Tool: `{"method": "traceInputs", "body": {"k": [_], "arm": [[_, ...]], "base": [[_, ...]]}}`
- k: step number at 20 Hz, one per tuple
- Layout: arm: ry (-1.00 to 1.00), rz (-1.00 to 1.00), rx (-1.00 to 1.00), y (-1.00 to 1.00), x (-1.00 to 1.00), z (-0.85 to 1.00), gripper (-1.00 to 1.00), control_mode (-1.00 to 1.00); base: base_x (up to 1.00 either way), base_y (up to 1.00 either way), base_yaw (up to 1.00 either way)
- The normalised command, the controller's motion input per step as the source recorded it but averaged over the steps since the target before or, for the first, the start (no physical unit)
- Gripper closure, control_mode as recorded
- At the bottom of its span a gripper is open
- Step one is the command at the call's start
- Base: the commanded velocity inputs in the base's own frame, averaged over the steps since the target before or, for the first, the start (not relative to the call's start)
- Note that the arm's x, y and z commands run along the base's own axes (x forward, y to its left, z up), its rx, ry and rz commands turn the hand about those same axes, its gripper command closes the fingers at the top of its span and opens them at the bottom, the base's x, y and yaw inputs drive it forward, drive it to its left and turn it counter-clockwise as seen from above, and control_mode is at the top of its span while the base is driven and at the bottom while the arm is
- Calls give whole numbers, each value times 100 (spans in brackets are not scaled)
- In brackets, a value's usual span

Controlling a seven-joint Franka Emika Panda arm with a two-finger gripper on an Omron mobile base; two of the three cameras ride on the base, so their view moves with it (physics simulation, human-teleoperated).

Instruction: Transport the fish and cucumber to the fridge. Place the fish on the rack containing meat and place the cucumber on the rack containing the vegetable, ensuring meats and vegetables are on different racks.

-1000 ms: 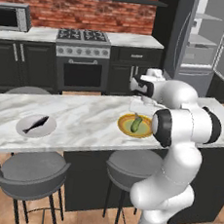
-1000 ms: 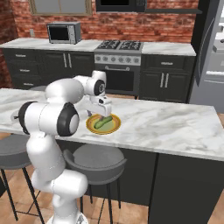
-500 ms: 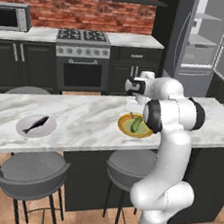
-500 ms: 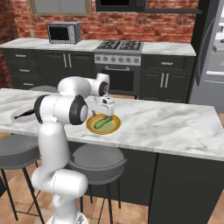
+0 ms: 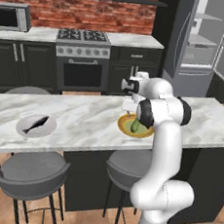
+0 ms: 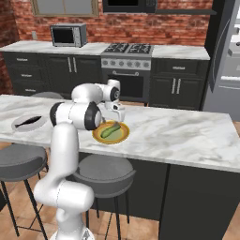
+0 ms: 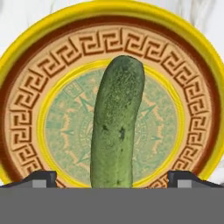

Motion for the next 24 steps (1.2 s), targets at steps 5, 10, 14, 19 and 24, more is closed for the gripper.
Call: {"method": "traceInputs", "body": {"k": [5,10,14,19,24], "arm": [[4,1,0,-7,2,-32,-100,-100],[14,0,0,-7,-16,-6,-100,-100],[6,0,0,0,-2,-23,-100,-100],[0,0,0,0,0,-38,-100,-100],[1,0,0,3,0,-49,100,-100]], "base": [[0,0,0],[0,0,0],[0,0,0],[0,0,0],[0,0,0]]}}
